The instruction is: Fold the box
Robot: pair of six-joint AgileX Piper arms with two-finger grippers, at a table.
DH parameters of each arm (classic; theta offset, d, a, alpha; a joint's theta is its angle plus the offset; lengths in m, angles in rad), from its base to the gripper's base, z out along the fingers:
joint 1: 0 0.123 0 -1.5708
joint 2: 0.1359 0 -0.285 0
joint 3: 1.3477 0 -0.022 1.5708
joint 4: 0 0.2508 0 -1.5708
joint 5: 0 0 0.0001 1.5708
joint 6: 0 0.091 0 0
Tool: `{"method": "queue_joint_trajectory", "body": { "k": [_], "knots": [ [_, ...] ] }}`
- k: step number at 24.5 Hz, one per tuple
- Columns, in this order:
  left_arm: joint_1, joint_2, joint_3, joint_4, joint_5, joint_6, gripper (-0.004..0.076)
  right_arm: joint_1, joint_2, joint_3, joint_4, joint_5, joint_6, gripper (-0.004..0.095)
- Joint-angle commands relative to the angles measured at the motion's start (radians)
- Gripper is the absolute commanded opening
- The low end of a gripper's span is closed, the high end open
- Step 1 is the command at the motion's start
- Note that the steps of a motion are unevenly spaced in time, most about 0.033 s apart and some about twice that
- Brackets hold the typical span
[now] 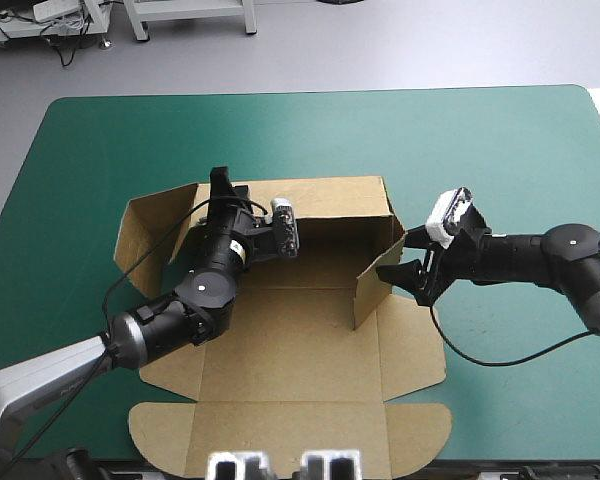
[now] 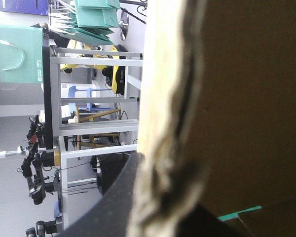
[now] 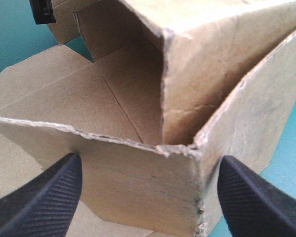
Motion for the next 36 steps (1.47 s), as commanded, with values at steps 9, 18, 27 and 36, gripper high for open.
{"method": "queue_joint_trajectory", "body": {
  "k": [9, 18, 27, 36],
  "knots": [
    [-0.01, 0.054, -0.155, -0.103, 0.017, -0.001, -0.0005, 0.03, -0.03, -0.024, 0.071, -0.079, -0.059, 0.0703],
    [-0.042, 0.052, -0.166, -0.121, 0.071, 0.083, -0.0004, 0.054, 0.039, -0.09, 0.156, -0.096, -0.048, 0.0693],
    [-0.043, 0.05, -0.172, -0.17, 0.065, 0.081, -0.0004, 0.054, 0.047, -0.095, 0.189, -0.093, 0.01, -0.0003],
    [-0.181, -0.03, -0.172, -0.17, -0.063, -0.075, 0.0402, 0.054, 0.047, -0.149, 0.17, -0.291, 0.091, -0.0017]
  ]
}}
